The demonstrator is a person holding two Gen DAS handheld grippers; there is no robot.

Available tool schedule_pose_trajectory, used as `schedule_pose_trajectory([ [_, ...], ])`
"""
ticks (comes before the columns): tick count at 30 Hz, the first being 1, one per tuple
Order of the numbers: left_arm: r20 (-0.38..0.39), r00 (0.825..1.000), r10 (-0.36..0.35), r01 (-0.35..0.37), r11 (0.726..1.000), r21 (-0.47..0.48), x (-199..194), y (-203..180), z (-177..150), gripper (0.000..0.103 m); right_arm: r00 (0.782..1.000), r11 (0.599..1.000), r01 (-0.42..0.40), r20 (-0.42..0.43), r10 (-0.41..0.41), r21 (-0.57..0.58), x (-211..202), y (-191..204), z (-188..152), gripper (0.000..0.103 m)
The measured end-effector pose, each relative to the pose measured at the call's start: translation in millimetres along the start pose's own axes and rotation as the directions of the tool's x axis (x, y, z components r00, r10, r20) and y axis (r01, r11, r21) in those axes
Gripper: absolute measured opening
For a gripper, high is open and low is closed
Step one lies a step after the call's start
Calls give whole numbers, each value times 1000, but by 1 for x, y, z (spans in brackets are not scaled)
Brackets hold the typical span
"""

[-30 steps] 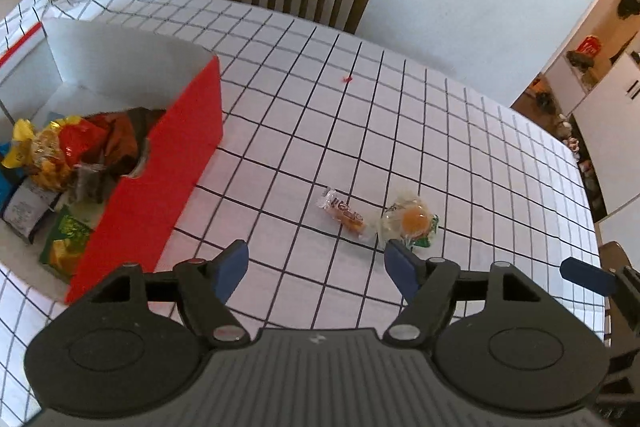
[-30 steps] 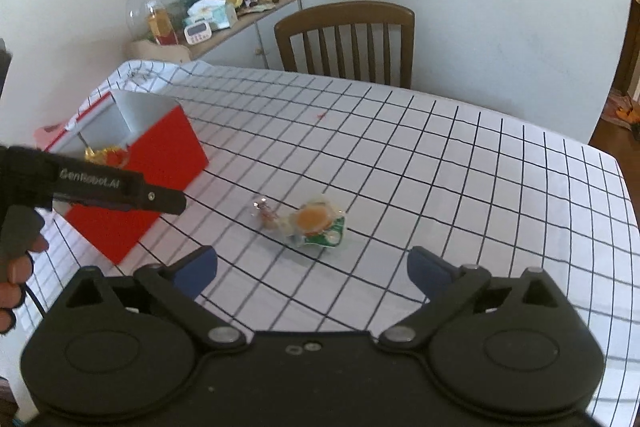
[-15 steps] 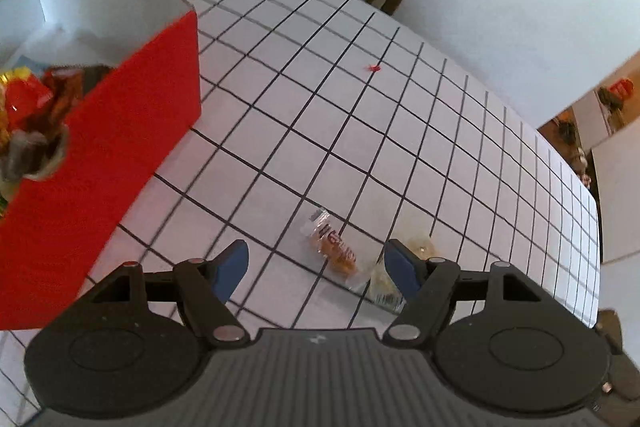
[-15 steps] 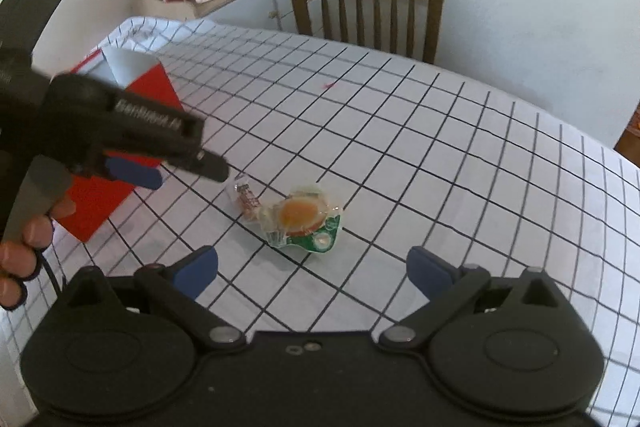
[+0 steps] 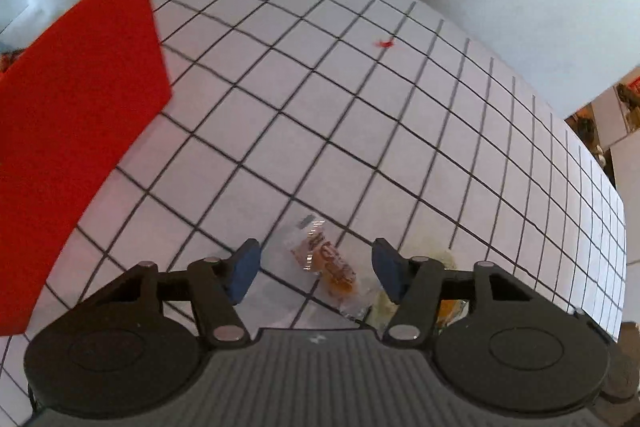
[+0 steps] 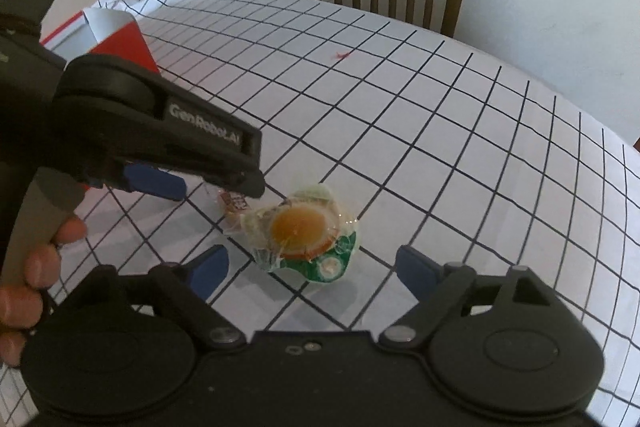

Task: Organize snacks
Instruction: 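Grasp the wrapped candy stick with the left gripper while the right grasps the clear orange-snack bag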

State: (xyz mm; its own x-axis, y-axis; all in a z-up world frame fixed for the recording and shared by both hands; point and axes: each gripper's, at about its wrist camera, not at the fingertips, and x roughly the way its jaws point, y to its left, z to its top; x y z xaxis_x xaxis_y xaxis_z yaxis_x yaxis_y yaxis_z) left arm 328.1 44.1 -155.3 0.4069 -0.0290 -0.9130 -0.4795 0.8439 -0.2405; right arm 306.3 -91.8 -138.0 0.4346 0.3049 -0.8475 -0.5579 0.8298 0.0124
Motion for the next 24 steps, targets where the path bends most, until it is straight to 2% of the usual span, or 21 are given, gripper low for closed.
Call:
schedule_pose_trajectory([
  [4,8,1000,6,-6,999,45,1,-10,-3,45,1000,1000,7,-9,-7,2,8,-1,0,77],
  [6,9,1000,-3,3,998,63,1,-15,-6,33,1000,1000,2,-3,-2,11,11,-2,0,76],
  [9,15,1000,-1,0,996,88,-1,-21,-8,29,1000,1000,1,-3,-1,5,14,0,1,74],
  [11,15,1000,1,-2,994,108,-1,-20,-11,17,1000,1000,-6,3,6,-4,14,1,0,65],
  [12,16,1000,-4,2,994,108,0,-20,-9,17,1000,1000,-4,10,4,-3,13,2,0,58],
  [14,12,1000,-17,15,994,104,1,-16,-8,16,1000,1000,-4,11,4,10,13,2,0,53],
  [19,12,999,-32,31,995,98,-1,-2,-6,14,1000,999,10,13,-10,46,5,-4,-7,50],
  [24,27,998,-64,61,992,106,-20,7,-11,14,1000,994,2,21,-5,109,-10,-8,-15,50],
])
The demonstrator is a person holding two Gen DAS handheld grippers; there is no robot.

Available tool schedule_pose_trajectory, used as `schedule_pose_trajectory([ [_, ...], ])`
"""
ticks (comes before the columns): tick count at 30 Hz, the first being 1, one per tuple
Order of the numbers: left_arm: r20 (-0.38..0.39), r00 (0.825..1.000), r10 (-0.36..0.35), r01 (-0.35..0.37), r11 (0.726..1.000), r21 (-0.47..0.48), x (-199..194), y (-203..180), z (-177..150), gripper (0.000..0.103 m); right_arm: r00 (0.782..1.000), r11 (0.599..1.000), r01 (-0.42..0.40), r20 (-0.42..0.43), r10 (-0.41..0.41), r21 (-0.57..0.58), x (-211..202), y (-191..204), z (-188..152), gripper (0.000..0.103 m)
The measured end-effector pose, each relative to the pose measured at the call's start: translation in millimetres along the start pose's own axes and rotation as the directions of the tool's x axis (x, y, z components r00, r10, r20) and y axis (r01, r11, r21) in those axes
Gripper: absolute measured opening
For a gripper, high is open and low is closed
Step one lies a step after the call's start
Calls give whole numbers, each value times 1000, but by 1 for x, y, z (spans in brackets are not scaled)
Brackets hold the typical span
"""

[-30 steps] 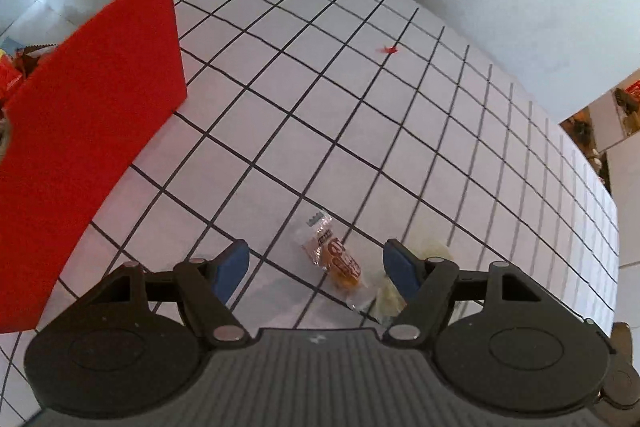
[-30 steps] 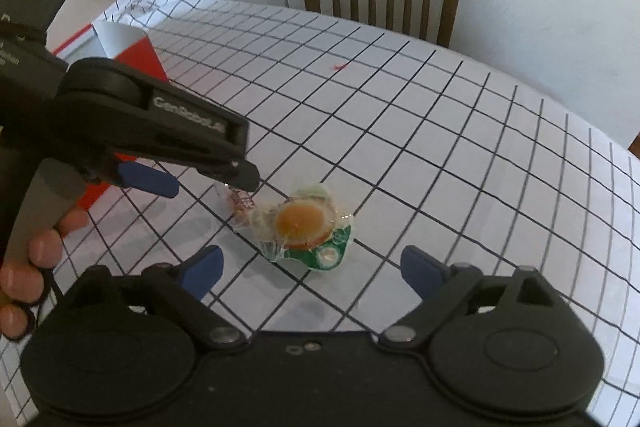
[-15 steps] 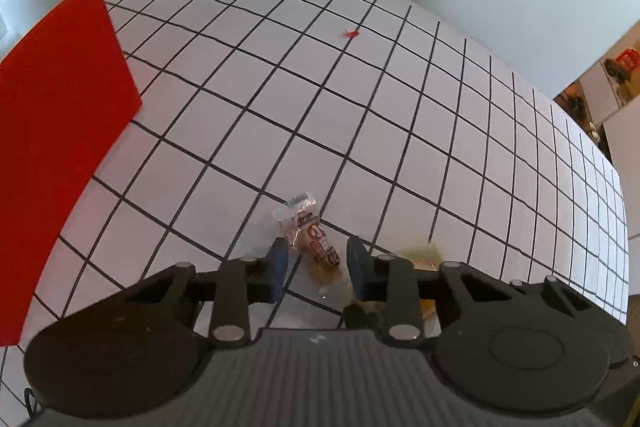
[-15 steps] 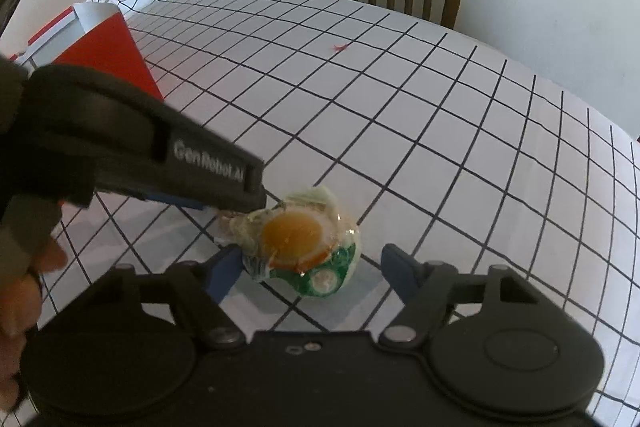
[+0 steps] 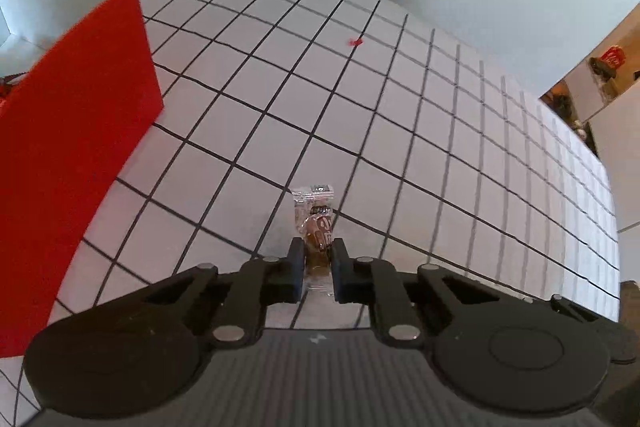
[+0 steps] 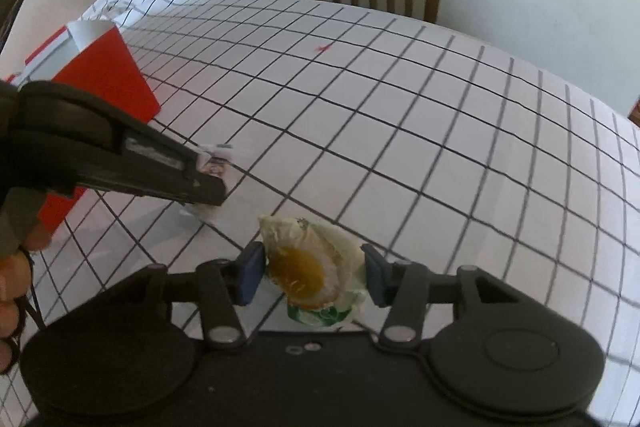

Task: Organize snacks
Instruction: 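Grasp the wrapped candy stick with the left gripper while the right grasps the clear orange-snack bag, then carry the candy stick and clear bag over the red box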

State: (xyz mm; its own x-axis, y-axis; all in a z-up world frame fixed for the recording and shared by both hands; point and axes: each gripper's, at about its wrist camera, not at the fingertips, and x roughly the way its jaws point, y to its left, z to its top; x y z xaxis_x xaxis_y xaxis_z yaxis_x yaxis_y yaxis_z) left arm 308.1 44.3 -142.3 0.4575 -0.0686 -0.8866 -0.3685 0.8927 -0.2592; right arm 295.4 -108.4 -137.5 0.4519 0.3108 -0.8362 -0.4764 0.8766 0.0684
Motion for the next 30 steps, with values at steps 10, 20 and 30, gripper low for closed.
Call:
schedule_pose_trajectory([
  [10,60,997,-38,36,998,47,-69,13,-21,14,997,1000,-23,69,21,17,-60,16,-7,50],
  [20,135,990,-33,21,996,85,-151,41,-44,14,984,995,-95,147,96,-15,-115,56,-5,50],
  [30,176,984,-16,-1,995,95,-200,99,-40,14,969,988,-133,200,146,-78,-137,123,20,50],
])
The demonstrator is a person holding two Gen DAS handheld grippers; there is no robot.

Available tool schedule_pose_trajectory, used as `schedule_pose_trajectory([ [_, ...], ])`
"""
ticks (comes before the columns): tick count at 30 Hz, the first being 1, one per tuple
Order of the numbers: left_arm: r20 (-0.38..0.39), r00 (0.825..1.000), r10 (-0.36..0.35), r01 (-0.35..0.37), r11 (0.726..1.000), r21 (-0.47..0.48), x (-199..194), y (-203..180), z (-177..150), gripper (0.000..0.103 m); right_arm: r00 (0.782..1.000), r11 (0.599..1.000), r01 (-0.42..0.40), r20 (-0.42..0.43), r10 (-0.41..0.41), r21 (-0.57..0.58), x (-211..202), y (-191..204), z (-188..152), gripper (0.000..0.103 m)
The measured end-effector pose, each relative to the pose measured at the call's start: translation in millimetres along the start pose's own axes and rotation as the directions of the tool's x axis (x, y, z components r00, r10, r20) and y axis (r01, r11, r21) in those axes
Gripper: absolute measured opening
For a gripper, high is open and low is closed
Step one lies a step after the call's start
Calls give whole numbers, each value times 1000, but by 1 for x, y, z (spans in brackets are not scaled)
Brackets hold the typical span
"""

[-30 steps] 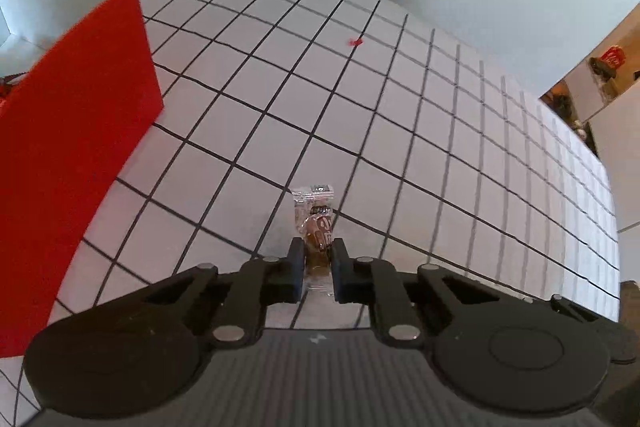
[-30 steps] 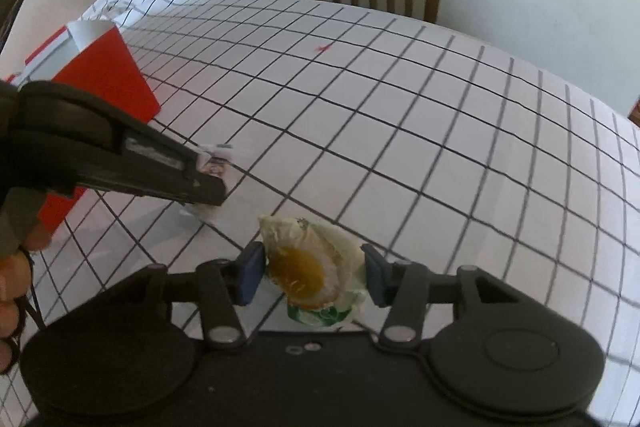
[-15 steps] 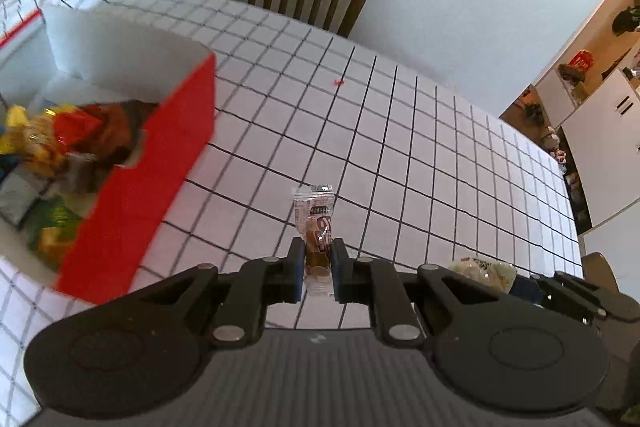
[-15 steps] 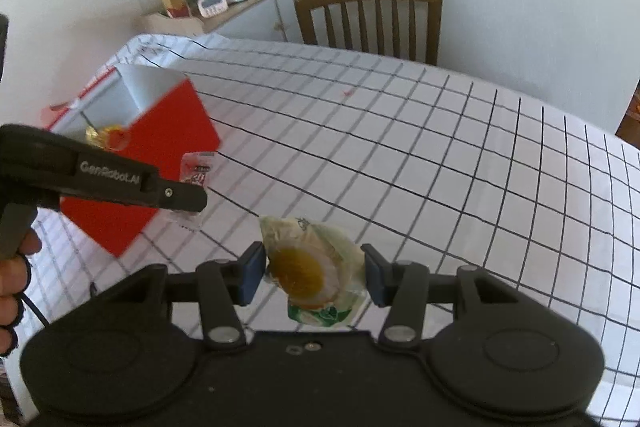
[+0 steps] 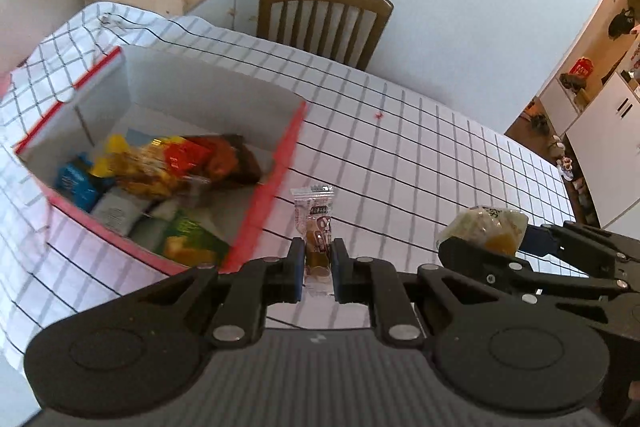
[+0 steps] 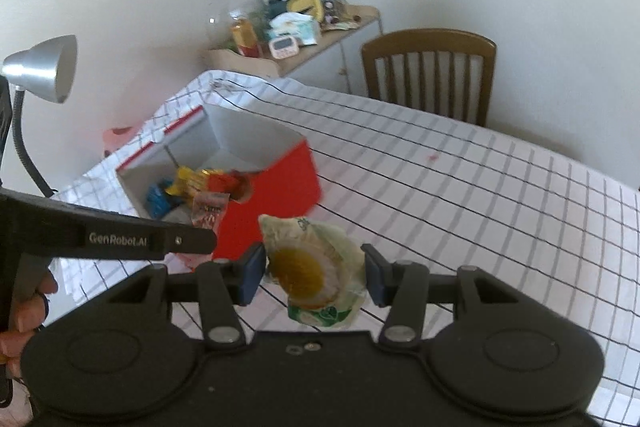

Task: Organize snacks
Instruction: 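Carry the candy stick and clear bag over the red box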

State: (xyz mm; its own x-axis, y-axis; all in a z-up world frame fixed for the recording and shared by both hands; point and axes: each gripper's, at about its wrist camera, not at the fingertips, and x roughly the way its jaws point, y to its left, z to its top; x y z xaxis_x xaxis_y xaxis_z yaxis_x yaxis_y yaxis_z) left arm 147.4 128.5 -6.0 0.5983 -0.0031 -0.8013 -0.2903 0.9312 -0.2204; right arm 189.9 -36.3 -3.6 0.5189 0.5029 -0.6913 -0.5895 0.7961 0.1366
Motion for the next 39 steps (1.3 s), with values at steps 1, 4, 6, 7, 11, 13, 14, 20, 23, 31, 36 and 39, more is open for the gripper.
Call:
schedule_pose_trajectory([
  [1,7,1000,1,-1,1000,0,-3,9,3,14,1000,1000,1,2,-1,-5,2,8,3,50],
  [4,25,1000,14,-14,1000,-1,-9,35,10,14,1000,1000,1,4,-1,-10,11,30,10,50],
  [6,33,999,22,-22,1000,-7,-11,54,17,14,1000,1000,2,1,-2,-15,19,44,15,50],
  [7,36,999,25,-24,1000,-10,-12,62,20,14,1000,1000,2,-3,-2,-16,24,51,17,50],
  [11,45,998,39,-38,999,-15,-11,97,36,14,1000,1000,6,-24,-6,-19,49,75,26,50],
  [13,46,998,48,-47,999,-11,-9,111,44,14,999,1000,13,-36,-13,-14,62,85,29,50],
  [14,46,997,54,-54,998,-9,-8,119,48,14,999,1000,18,-42,-18,-11,69,90,31,50],
  [20,39,995,91,-92,996,2,7,162,75,14,996,999,44,-72,-45,-19,107,117,38,51],
  [23,16,995,102,-102,995,4,22,181,88,14,994,998,53,-91,-56,-27,125,128,40,51],
  [31,-74,987,146,-145,989,12,68,213,105,14,982,993,107,-149,-112,-45,169,148,44,51],
  [36,-132,980,150,-149,989,15,91,222,111,14,973,990,137,-183,-141,-37,189,150,44,51],
  [39,-169,975,145,-144,989,19,103,226,110,14,968,989,141,-202,-147,-42,199,152,43,51],
])
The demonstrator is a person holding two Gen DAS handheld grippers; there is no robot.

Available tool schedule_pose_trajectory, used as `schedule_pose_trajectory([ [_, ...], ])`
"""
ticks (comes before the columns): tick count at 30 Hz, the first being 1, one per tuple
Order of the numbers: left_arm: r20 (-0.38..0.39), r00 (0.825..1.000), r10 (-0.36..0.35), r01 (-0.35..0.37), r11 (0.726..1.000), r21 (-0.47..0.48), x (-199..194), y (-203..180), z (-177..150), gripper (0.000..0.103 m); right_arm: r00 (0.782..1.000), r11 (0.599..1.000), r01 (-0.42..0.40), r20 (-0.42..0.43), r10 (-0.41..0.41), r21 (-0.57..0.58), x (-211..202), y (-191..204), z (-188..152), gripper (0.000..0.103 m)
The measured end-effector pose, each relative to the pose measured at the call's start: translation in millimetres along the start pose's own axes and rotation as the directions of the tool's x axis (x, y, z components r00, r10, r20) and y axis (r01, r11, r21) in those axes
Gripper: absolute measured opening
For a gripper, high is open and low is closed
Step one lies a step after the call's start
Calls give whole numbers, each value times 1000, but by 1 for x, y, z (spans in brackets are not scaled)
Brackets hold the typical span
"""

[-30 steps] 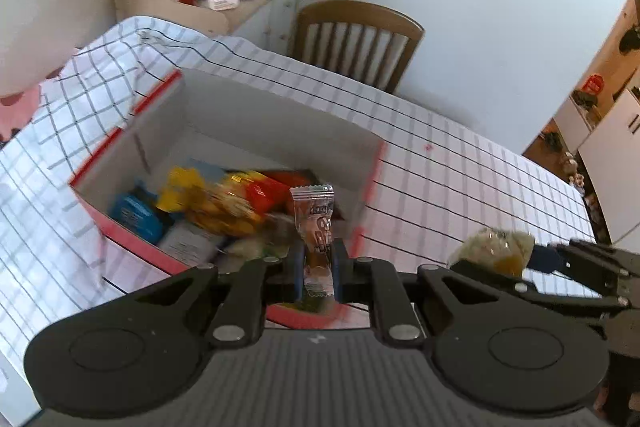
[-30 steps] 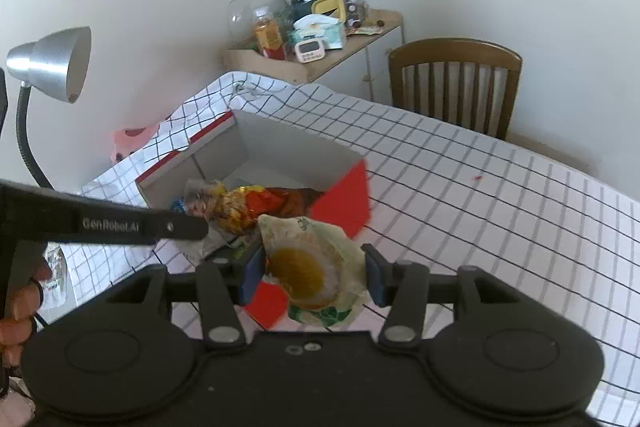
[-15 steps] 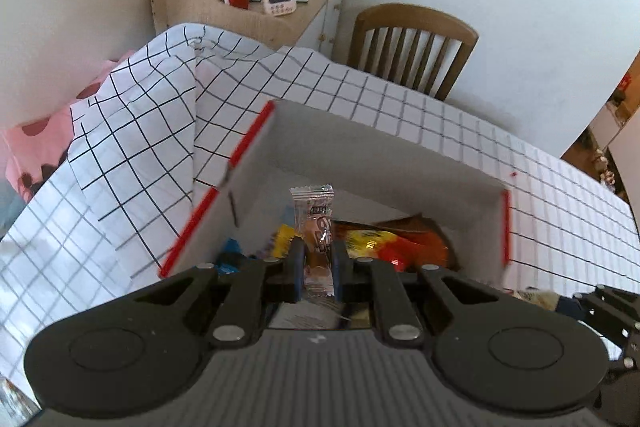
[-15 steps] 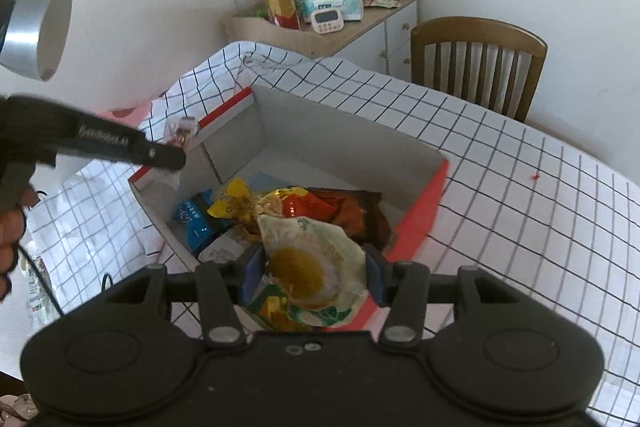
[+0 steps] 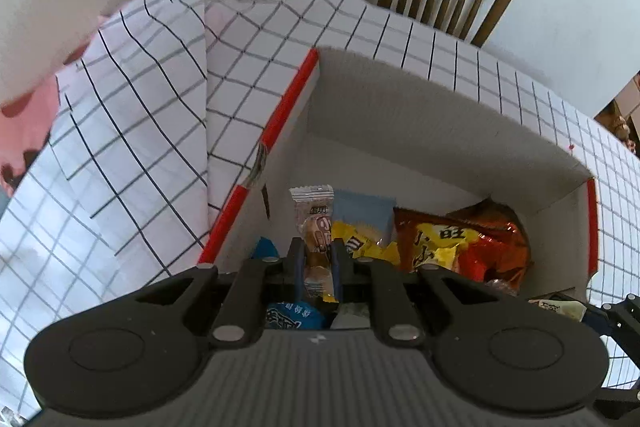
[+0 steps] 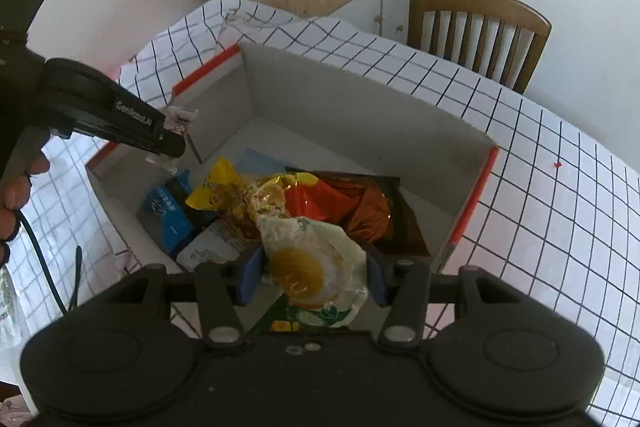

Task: Organize snacks
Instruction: 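Carry the candy stick and clear bag over the red box, then open both grippers to release the candy stick and bag into the box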

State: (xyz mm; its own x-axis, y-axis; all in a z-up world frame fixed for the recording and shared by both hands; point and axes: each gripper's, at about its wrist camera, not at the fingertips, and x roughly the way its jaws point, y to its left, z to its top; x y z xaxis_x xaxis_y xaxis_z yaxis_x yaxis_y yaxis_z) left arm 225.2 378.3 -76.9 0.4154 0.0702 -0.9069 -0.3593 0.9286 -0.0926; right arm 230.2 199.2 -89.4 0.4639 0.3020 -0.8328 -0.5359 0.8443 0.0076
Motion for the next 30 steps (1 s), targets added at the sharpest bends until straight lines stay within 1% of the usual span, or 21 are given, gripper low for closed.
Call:
schedule_pose_trajectory([
  [4,-31,1000,3,-3,1000,0,11,2,-1,14,1000,1000,1,-26,-1,4,9,3,-2,52],
  [7,-40,999,6,-6,1000,3,15,3,-3,14,999,1000,3,-37,-3,7,13,4,-2,52],
  [10,-41,999,9,-9,1000,9,17,4,-4,14,999,1000,4,-43,-3,7,15,5,-3,54],
  [12,-40,999,11,-11,1000,13,17,3,-6,14,999,1000,4,-39,-4,6,15,5,-4,53],
  [16,-31,999,6,-5,1000,16,14,1,-11,16,1000,1000,4,-29,-3,14,12,4,-4,55],
  [17,-25,1000,2,-2,1000,14,12,1,-11,22,1000,1000,3,-25,-3,16,11,4,-4,57],
  [18,-19,1000,-2,2,1000,13,10,0,-13,29,1000,1000,1,-18,0,23,8,3,-4,58],
  [19,-9,1000,-6,7,1000,13,7,0,-15,32,1000,999,-7,-10,7,31,5,2,-5,61],
  [20,0,1000,-10,10,1000,13,4,0,-16,41,1000,999,-14,-2,14,37,2,1,-5,63],
  [21,8,1000,-13,12,1000,11,1,0,-17,51,1000,999,-17,6,17,41,-1,0,-6,63],
  [23,31,999,-18,18,1000,4,-6,0,-20,61,999,999,-25,25,24,47,-9,-2,-7,64],
  [24,42,999,-24,24,1000,4,-10,0,-22,61,999,998,-29,32,28,52,-12,-4,-7,65],
  [28,88,995,-39,40,999,-9,-28,3,-29,62,997,998,-37,76,32,55,-28,-8,-10,79],
  [30,111,993,-49,50,999,-12,-36,3,-32,64,995,998,-44,96,38,55,-36,-9,-12,80],
])
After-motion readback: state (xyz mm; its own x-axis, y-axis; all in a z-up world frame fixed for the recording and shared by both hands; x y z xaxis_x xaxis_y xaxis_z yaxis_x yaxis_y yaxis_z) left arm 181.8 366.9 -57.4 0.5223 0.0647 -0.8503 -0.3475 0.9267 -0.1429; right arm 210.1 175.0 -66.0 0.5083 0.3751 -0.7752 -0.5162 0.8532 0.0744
